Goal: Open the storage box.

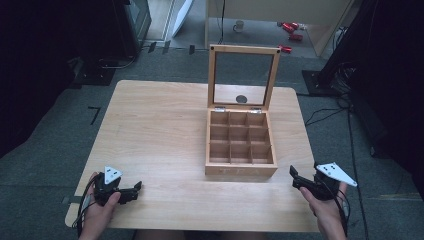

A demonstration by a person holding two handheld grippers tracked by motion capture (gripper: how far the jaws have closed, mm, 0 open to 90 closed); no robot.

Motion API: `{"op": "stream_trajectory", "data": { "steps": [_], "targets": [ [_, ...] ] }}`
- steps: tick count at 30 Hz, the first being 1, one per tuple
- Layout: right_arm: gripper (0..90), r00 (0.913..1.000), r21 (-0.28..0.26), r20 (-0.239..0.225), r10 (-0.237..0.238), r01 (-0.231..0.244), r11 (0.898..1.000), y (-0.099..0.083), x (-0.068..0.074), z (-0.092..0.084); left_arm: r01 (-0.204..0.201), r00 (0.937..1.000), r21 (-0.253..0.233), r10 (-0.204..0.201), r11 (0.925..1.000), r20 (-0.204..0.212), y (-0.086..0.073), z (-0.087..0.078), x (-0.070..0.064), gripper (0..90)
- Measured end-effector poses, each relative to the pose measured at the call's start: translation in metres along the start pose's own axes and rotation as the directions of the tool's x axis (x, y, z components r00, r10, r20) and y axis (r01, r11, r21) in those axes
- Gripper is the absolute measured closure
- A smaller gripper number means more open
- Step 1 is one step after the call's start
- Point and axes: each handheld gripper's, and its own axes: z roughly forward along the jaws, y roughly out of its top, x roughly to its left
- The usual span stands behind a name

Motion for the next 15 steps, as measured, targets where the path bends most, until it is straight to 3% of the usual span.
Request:
{"op": "stream_trajectory", "data": {
  "steps": [15],
  "targets": [
    [12.1,0.9964,0.072,0.067,0.052,-0.057,0.996,-0.039,-0.02,-0.004,0.0,1.0,0.0,0.0,1.0,0.0,0.0,0.0,0.0,3.8]
  ]
}}
